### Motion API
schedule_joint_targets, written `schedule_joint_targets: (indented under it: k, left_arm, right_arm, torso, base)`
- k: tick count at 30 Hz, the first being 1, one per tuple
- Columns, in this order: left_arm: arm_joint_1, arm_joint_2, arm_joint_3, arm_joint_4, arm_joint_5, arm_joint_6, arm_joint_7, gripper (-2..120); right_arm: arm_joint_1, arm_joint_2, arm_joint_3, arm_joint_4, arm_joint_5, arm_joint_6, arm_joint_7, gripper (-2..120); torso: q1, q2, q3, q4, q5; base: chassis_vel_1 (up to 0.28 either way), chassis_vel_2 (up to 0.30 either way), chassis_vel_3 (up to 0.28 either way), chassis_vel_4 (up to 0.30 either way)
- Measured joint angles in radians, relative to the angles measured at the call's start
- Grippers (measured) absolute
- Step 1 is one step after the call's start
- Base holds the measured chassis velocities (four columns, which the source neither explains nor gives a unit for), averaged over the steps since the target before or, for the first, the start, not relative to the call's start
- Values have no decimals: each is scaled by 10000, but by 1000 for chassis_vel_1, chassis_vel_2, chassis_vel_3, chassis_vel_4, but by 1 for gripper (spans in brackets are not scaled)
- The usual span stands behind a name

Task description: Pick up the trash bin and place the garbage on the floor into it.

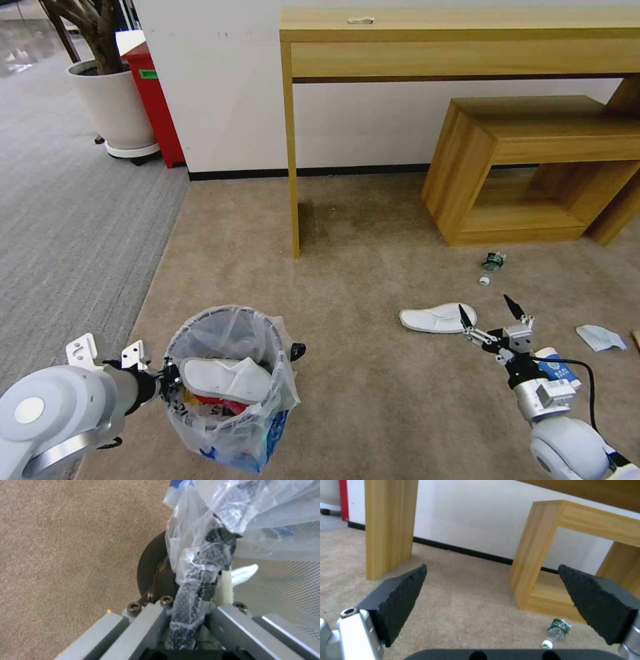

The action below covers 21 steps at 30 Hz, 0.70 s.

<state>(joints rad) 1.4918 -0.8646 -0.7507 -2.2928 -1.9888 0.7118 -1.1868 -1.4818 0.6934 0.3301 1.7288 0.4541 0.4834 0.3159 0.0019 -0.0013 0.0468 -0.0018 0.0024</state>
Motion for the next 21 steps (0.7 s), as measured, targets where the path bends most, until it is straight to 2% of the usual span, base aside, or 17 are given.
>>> schedule_joint_targets:
  k: [6, 8, 11, 21]
  left_arm:
    - [-121, -98, 99, 95, 200, 1, 107, 0]
    - [-122, -127, 115, 95, 306, 2, 158, 0]
    - [48, -169, 137, 95, 1059, 55, 611, 0]
    - [213, -72, -25, -6, 1407, 235, 961, 0]
  right_arm:
    - [-287, 270, 564, -213, -493, 341, -22, 100]
    - [-296, 292, 566, -213, -500, 345, -22, 100]
    - [-182, 412, 435, -242, -525, 365, -19, 100]
    - [47, 363, 200, -286, -366, 108, 100, 100]
  torso:
    - [0, -1, 0, -2, -1]
    - [0, 0, 0, -2, -2]
    - [0, -1, 0, 0, -1]
    - [0, -1, 0, 1, -2]
  base:
    - [0, 0, 0, 0]
    - [0, 0, 0, 0]
    - [0, 0, 0, 0]
    - [0, 0, 0, 0]
